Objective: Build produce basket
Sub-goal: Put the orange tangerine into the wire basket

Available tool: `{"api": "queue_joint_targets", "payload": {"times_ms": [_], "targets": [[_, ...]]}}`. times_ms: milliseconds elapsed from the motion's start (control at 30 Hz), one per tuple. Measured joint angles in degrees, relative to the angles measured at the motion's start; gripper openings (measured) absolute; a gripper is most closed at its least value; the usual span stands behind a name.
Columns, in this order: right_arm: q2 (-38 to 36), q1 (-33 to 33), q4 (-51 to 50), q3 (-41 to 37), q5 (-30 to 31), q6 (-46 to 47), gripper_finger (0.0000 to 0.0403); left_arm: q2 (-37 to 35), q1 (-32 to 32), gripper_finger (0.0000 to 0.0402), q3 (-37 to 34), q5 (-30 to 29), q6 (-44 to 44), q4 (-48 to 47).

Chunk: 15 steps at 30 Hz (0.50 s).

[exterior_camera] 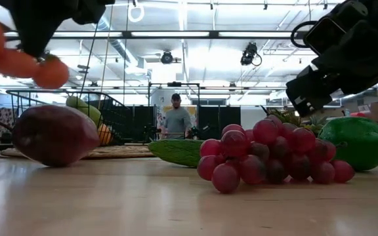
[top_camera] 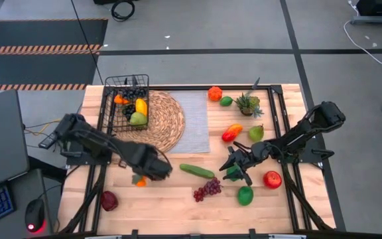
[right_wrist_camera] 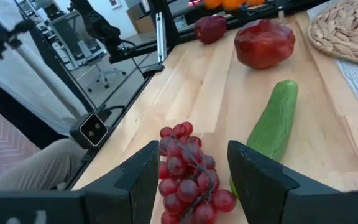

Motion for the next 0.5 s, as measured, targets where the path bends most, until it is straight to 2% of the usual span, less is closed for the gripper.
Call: {"api": "queue_joint_targets", "payload": {"times_ms": [200,367,500], "targets": [[0.00,2.26,-0.36,0.00,2.91,1.03,0.0196,-5.89,7.87,0.0016,0.00,-7.37,7.64,-10.12],[0.00,3.54,-0.24,0.00,5.67,1.11,0.0196,-11.36,19.02,0.0036,0.09,-15.06,20.19,-10.12],[0.00,2.92,0.67,0.25,6.13,0.08,0.0196,-13.98,28.43,0.0023,0.07,-21.16,29.06,-9.94]]}}
